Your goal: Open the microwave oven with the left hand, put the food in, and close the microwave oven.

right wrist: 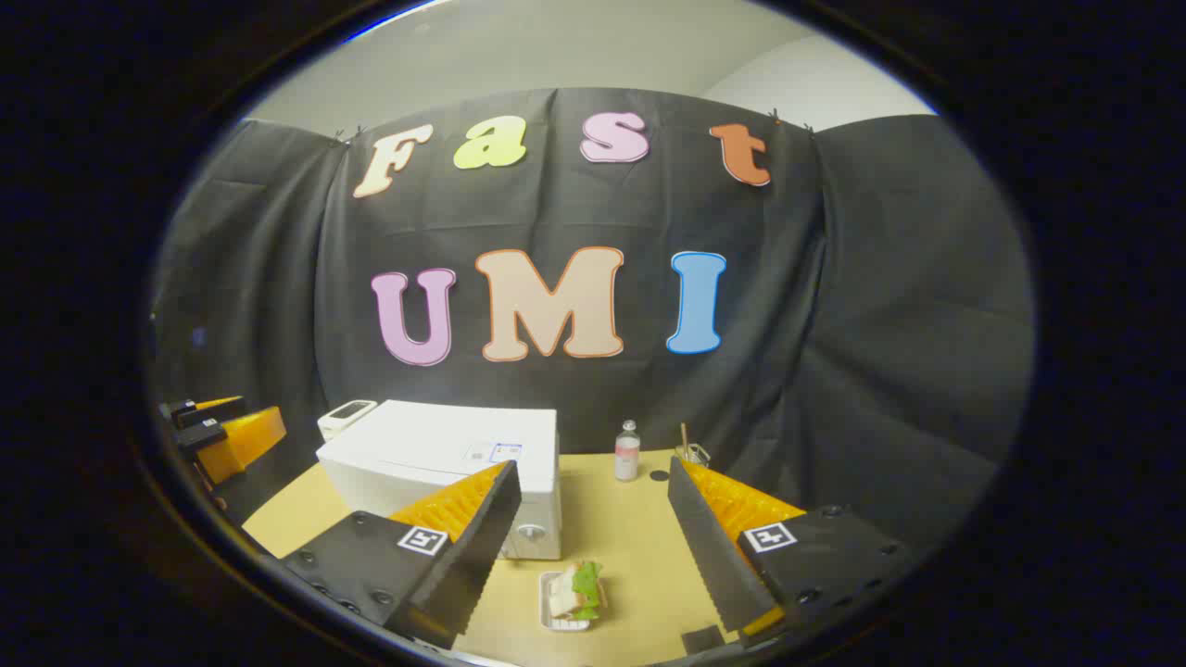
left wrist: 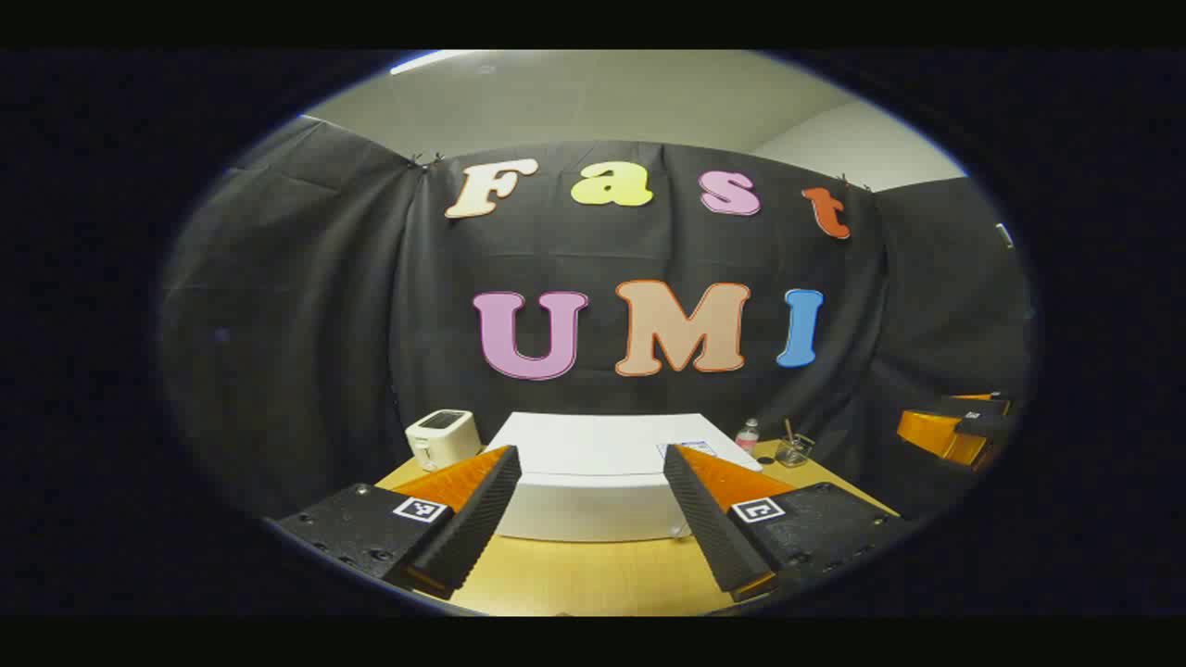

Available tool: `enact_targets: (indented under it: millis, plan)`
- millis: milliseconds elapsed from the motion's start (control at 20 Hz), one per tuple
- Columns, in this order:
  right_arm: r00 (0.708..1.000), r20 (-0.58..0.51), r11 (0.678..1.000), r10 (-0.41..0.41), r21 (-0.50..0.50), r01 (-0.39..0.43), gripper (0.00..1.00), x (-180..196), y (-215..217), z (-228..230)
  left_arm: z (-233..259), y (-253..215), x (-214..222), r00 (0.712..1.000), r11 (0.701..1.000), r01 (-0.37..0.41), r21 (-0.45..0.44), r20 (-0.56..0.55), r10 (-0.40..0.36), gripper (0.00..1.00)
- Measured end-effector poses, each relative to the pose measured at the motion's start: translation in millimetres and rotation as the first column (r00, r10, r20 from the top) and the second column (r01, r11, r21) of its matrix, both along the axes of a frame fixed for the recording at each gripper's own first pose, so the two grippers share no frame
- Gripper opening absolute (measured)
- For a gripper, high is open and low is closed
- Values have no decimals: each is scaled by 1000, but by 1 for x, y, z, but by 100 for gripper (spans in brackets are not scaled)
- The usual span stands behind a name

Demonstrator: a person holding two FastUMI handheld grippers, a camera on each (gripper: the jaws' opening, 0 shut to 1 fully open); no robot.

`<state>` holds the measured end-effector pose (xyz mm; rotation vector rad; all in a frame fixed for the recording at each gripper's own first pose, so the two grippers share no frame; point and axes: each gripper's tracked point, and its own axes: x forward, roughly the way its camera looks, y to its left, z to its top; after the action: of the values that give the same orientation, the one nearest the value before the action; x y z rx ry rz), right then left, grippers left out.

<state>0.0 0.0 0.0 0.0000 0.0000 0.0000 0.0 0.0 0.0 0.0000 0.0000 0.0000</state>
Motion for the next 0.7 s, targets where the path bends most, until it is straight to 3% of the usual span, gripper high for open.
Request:
enact_targets:
  millis: [450, 500, 700]
  plan:
    - [999, 1, 999, 32, 7, -32, 96, 6, -2, 5, -15, 1, 6, 999, 999, -25, -32, -40, 24, 96]
    - [999, 2, 999, 35, 9, -35, 96, 5, -2, 6, -19, 3, 5, 998, 999, -34, -30, -55, 32, 92]
    - [999, 0, 999, 38, 9, -38, 99, 7, -6, 8, -20, 5, 3, 997, 999, -51, -6, -58, 51, 96]
